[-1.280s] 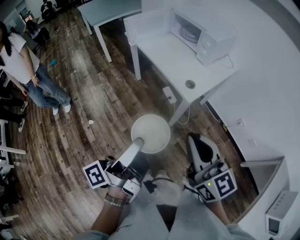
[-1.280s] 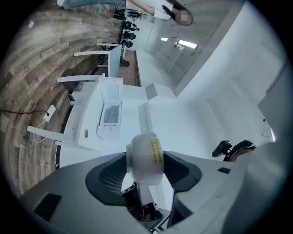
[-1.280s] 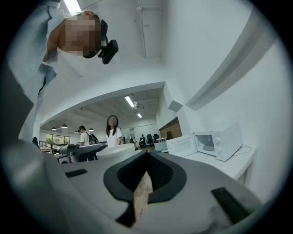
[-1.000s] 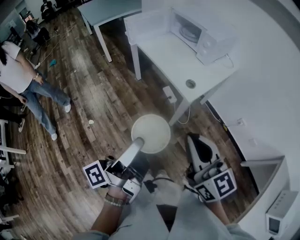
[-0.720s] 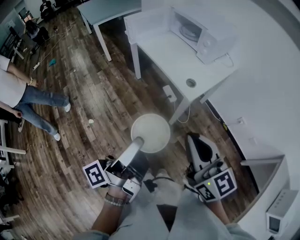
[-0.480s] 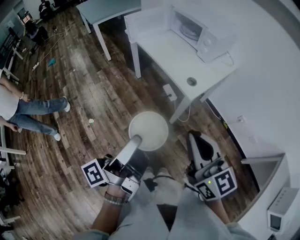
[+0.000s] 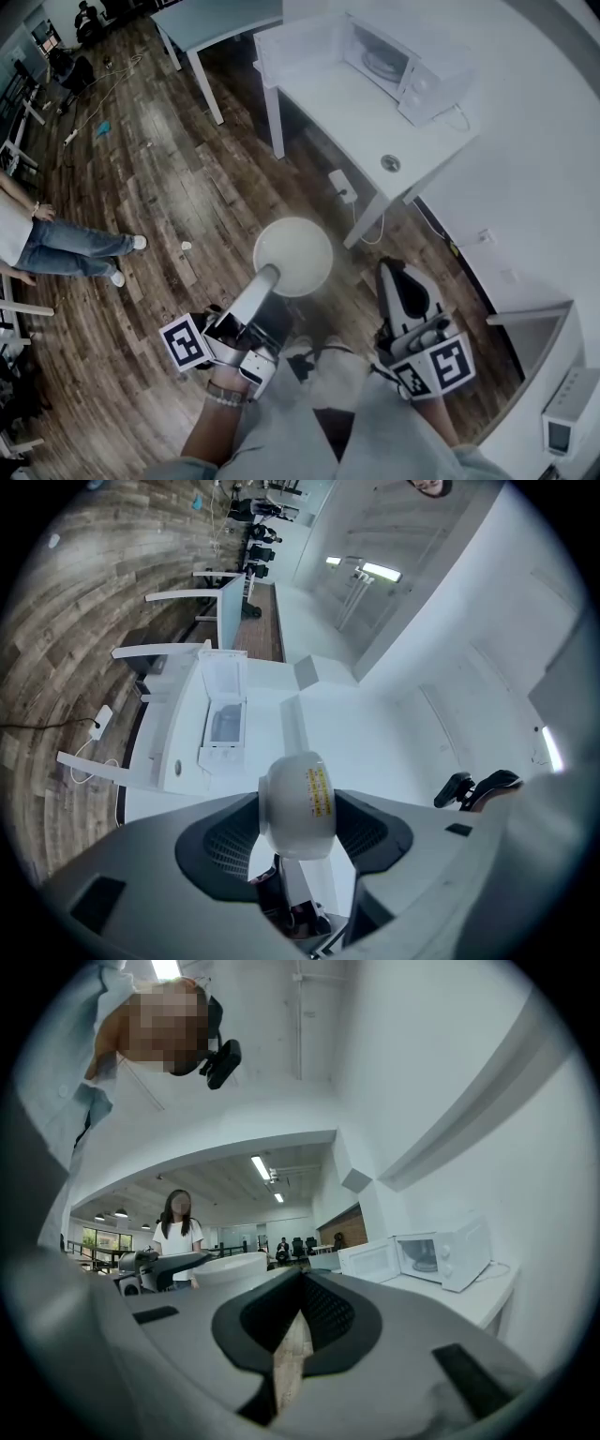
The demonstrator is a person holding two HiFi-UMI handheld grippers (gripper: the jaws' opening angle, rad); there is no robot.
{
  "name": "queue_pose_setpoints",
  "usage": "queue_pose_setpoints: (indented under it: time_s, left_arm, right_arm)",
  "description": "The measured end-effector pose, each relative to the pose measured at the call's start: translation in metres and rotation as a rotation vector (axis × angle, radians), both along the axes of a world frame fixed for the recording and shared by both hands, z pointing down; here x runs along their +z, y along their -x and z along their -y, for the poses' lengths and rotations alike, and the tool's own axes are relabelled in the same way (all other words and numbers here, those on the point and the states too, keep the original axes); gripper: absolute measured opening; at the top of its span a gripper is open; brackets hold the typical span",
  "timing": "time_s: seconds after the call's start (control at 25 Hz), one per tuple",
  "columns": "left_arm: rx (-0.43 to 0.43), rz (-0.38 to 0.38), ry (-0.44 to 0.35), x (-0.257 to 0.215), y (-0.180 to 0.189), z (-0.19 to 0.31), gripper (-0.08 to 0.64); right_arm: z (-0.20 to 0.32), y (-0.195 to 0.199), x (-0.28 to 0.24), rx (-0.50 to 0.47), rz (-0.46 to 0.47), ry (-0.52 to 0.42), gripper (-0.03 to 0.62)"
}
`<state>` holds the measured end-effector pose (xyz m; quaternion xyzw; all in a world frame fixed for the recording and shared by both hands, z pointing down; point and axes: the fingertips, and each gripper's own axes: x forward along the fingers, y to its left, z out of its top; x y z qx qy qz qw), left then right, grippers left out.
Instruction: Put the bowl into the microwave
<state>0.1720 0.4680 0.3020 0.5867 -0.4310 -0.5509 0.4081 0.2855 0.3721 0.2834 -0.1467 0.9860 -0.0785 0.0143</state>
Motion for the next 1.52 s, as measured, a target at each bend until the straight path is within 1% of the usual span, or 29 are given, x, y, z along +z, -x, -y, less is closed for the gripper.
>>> queue_pose_setpoints:
  time_s: [0.32,0.68,0.96,1.24,1.52]
  left_arm:
    - [-0.006,-0.001,-0.001,0.003,0.014,-0.01,0.238]
    - [-0.03,-0.033,0.005,0.008,0.034,0.009,0.238]
    - [-0.046,-0.03,0.012,0.008,0.055,0.047,0.238]
    - [-0.057,-0.038,0.002,0.004,0.078,0.109,0.238]
    - [-0.082,-0.039,-0.005,-0.001,0.109,0.164,0.238]
  right_arm:
    - [-0.009,0.011,0.003,0.006,0.0,-0.003,0.002]
    - [0.011,0.031,0.01,-0.012,-0.009,0.004,0.002]
    - [0.054,0.061,0.012,-0.047,-0.006,0.012,0.002]
    - [0.116,0.095,0.012,-0.075,-0.006,0.02,0.002]
    - [0.176,0.13,0.01,-0.097,-0.001,0.022,0.002]
